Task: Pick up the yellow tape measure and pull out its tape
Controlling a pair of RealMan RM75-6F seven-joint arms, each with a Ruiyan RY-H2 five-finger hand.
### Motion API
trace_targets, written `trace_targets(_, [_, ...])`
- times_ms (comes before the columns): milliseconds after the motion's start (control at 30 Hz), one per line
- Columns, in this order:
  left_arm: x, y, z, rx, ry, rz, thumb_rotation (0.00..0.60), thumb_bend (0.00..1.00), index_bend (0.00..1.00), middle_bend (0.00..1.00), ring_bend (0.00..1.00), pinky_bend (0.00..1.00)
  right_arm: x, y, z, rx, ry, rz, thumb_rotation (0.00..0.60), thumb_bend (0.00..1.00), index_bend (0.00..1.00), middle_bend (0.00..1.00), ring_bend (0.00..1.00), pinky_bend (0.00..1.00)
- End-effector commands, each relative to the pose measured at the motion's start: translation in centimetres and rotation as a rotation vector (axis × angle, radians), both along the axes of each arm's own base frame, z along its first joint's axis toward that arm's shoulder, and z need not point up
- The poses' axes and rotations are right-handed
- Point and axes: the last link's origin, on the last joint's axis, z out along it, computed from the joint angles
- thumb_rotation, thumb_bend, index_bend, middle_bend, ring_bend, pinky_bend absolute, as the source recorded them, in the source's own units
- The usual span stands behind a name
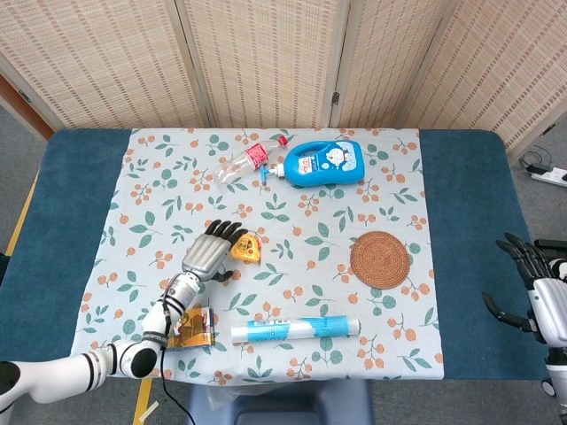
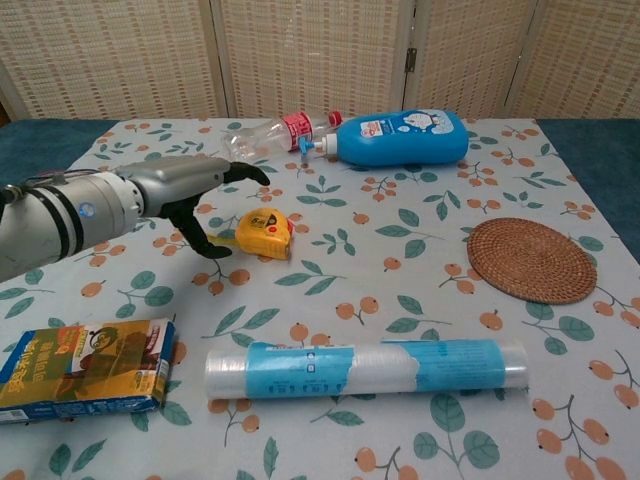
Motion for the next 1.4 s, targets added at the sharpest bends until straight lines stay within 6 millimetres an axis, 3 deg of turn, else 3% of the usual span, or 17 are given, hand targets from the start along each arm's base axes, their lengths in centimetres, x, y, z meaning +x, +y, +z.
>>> trace_targets(33, [0.9,1.0,-1.1,-0.005,0.023,0.013,0.6,0.32,0.16,0.09,0.06,0.0,0.0,0.0,0.1,-0.005,0.003,0.0,0.6,0.4,0.13,0.07,0.08,0.0])
trace_targets(533, [1.4,3.5,-3.4,0.015,0.061,0.103,0.6,0.33,0.22,0.19,0.12,0.0,-0.5,0.0,0.5,-0.003,0.014,-0.037,0.6,0.4,0.13,0.07,0.08,0.0])
trace_targets(1033, [2.4,3.9,-3.8,0.022,0.078,0.112,0.6,0.34,0.26,0.24,0.15,0.0,-1.1,0.1,0.6,-0.004,0.019,-0.057,0.6,0.4,0.13,0.07,0.08,0.0])
trace_targets(1233, [2.5,3.9,-4.0,0.03,0.061,0.126,0.6,0.34,0.31,0.31,0.2,0.0,-1.1,0.3,0.8,-0.011,0.019,-0.063,0.6,0.4,0.13,0.07,0.08,0.0])
trace_targets(1400, [2.6,3.8,-4.3,0.024,-0.025,0.17,0.6,0.34,0.45,0.43,0.29,0.0,-1.0,0.4,0.8,-0.012,0.018,-0.061,0.6,0.4,0.13,0.07,0.08,0.0])
